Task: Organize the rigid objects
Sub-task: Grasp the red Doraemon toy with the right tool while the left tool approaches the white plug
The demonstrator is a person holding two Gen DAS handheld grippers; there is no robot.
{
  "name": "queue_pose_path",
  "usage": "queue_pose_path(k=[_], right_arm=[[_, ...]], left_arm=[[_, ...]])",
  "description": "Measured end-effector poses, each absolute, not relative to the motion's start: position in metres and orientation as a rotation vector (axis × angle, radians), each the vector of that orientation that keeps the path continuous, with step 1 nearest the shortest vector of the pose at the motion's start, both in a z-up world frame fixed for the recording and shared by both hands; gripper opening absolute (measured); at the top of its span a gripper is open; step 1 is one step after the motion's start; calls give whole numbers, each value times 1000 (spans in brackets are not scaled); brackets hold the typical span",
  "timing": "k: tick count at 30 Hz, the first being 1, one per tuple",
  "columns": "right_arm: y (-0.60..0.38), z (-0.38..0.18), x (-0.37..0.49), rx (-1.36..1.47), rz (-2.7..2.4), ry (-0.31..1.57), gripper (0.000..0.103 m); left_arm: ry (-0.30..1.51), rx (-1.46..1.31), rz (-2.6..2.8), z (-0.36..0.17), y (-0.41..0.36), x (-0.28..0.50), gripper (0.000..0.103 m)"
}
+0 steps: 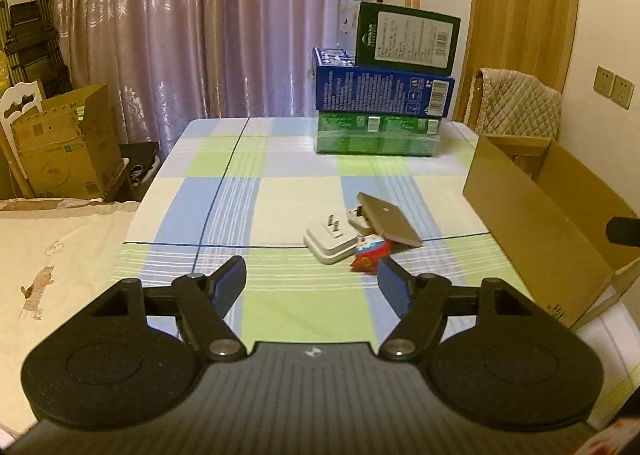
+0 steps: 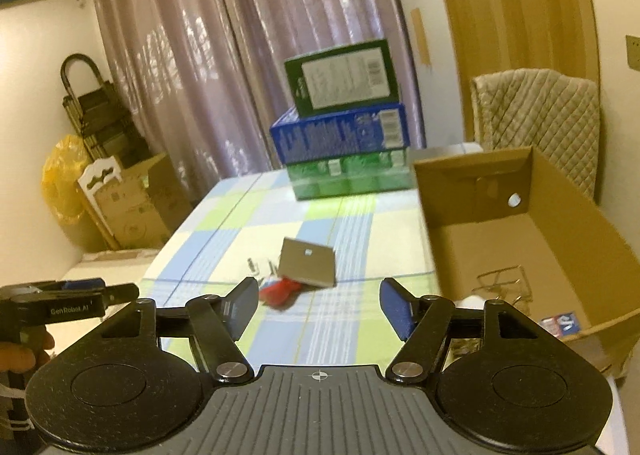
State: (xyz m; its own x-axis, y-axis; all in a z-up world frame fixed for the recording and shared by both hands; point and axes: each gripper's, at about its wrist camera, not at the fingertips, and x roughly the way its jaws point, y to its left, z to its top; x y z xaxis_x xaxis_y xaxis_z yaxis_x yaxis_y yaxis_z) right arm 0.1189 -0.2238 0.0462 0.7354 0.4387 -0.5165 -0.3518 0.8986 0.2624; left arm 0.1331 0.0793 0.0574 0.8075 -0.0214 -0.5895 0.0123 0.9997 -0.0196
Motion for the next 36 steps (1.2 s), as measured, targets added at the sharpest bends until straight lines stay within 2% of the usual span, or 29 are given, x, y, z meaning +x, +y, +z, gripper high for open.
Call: queue_pose_path(k=[12, 24, 36], right_arm=[[-178, 17, 137, 117, 489, 666, 66], [-142, -45, 199, 162, 457, 749, 66], [-108, -84, 258, 191, 459, 804, 66]], left_arm=[[640, -21, -27, 33, 96, 150, 82], [633, -9, -57, -10, 113, 204, 83], [710, 14, -128, -30, 122, 281, 83]])
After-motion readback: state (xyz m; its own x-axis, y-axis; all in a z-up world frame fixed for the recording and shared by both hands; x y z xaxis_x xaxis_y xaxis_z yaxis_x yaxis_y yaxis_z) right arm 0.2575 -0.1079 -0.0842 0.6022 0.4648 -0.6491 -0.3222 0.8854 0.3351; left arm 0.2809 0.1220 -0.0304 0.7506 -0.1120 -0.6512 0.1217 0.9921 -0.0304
